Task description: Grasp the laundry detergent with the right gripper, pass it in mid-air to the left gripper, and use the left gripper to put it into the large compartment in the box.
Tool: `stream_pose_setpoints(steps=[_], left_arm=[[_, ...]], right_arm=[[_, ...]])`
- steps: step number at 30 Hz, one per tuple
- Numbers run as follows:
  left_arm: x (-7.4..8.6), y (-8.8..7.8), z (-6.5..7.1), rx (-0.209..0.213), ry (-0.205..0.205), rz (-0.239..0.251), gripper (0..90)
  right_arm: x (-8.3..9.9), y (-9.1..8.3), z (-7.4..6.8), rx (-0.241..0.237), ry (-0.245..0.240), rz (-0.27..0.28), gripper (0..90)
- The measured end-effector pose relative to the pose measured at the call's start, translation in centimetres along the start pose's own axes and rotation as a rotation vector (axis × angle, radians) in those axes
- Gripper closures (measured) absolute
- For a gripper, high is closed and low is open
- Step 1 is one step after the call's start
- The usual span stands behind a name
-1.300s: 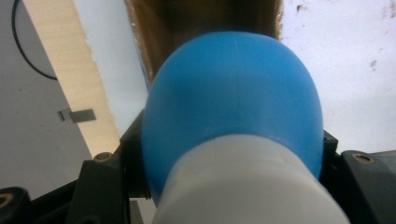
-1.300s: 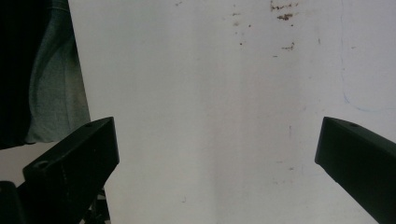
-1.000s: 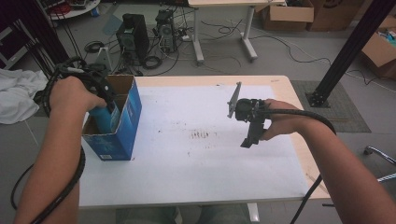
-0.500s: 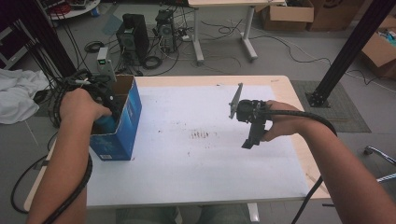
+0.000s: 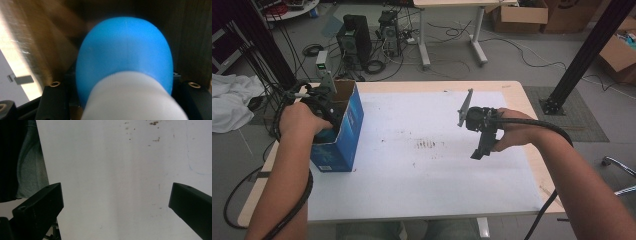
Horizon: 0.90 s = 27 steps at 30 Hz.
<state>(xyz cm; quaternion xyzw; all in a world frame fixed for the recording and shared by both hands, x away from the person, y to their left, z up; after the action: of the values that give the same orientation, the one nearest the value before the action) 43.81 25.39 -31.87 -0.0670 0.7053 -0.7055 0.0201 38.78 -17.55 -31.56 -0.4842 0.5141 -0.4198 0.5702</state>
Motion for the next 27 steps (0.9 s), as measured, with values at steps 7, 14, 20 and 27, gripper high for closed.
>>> stream_pose_setpoints(steps=[7,14,20,27], left_arm=[[0.0,0.0,0.06,0.007,-0.024,0.002,38.2],[0.05,0.01,0.17,0.003,-0.031,-0.004,37.9],[0.13,-0.11,0.37,-0.01,-0.017,0.003,32.7],[0.2,-0.64,0.44,-0.016,-0.016,0.008,29.3]], right_arm=[[-0.12,-0.2,0.01,0.003,0.001,0.001,0.0],[-0.17,-0.04,-0.04,0.001,0.001,0.008,0.0],[0.03,0.08,-0.05,0.002,0.0,0.016,0.0],[0.27,0.27,0.0,-0.003,0.009,0.017,0.0]])
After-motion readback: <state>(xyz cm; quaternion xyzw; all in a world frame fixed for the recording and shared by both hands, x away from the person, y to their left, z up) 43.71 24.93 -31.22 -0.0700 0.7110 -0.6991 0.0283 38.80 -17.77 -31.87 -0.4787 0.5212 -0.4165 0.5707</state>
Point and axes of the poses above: each handheld gripper's, and its own axes: y roughly forward along the jaws, x roughly out of its underside, z roughly to its right, the point moved 3 cm from there along y, roughly forward along the jaws, and after that the axes turned 13 degrees about -y, right-handed, at the moved point
